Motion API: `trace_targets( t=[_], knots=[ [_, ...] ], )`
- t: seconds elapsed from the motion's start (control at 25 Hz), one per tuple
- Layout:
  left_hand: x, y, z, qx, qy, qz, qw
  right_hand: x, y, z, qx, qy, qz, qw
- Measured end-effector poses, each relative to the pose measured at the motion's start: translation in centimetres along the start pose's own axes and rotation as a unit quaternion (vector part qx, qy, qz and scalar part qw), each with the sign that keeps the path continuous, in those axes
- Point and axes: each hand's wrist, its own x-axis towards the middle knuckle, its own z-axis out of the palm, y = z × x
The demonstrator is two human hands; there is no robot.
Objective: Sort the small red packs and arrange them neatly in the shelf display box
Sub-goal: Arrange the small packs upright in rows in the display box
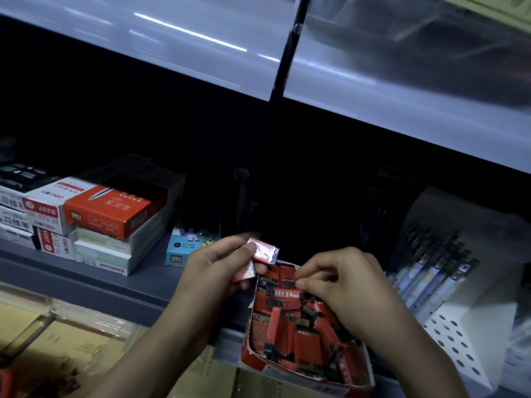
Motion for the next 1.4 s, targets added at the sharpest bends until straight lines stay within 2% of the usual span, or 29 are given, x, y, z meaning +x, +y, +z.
trace_targets(
  t=[0.24, 0.36, 0.48, 0.64, 0.8, 1.16, 1.4],
  knots=[
    [-0.1, 0.0, 0.2, 0.013, -0.005, 0.017, 1.000, 0.2, 0.9, 0.2, -0.050, -0.003, -0.019, 0.999],
    [-0.2, 0.0, 0.3, 0.010, -0.007, 0.027, 1.000, 0.0, 0.3, -0.1, 0.019, 0.041, -0.020, 0.999],
    [-0.3, -0.1, 0.2, 0.021, -0.019, 0.044, 0.999, -0.2, -0.4, -0.2, 0.064, 0.035, -0.017, 0.997],
    [-0.3, -0.4, 0.2, 0.014, 0.007, 0.053, 0.998, -0.6, 0.0, -0.9, -0.132, 0.044, -0.006, 0.990],
    [0.0, -0.4, 0.1, 0.001, 0.017, 0.047, 0.999, -0.9, 0.0, -0.7, -0.237, -0.020, 0.017, 0.971],
    [0.1, -0.4, 0.2, 0.002, 0.012, 0.041, 0.999, -0.8, 0.8, -1.3, -0.228, -0.123, -0.013, 0.966],
    [0.1, -0.6, 0.0, 0.003, 0.009, 0.038, 0.999, -1.3, 0.5, -2.8, -0.162, -0.131, -0.001, 0.978]
  ],
)
